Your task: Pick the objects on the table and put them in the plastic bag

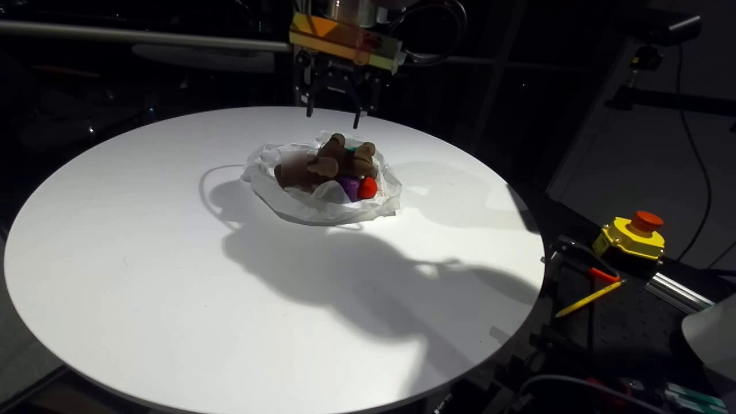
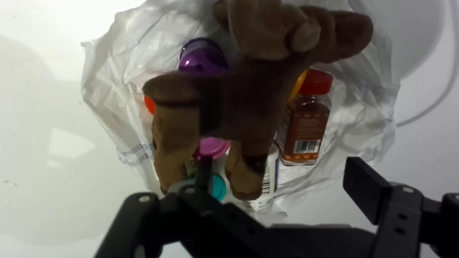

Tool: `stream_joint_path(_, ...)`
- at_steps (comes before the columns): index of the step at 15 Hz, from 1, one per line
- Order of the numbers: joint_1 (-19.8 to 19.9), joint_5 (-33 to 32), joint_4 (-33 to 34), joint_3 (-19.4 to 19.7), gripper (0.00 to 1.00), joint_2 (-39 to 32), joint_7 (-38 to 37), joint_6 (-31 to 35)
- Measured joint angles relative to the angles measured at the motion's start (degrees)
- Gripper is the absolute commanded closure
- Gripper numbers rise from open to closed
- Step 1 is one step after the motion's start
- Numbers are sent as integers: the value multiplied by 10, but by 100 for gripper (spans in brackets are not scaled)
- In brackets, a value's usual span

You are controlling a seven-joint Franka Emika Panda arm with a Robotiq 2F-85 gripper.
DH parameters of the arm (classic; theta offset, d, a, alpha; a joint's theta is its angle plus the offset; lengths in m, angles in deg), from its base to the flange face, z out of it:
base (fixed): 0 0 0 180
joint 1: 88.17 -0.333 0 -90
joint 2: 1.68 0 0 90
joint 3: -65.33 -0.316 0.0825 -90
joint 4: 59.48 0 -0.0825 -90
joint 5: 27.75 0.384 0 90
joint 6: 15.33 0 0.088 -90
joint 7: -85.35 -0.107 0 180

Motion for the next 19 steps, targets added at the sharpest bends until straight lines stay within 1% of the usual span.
stream_joint_path(3,-5,-6,9,-2,0,40,7,-52)
stream_joint_path(4,-3,-3,11,-7,0,54,24,-77)
stream_joint_path(5,2,7,12,-16,0,69,53,-104)
stream_joint_path(8,27,63,11,-43,0,115,175,-188)
stream_joint_path(11,50,100,-6,-50,0,165,300,-263)
stream_joint_path(13,64,109,-36,-50,0,207,380,-302)
stream_joint_path(16,83,109,-107,-50,0,288,492,-354)
stream_joint_path(19,94,109,-179,-48,0,374,574,-398)
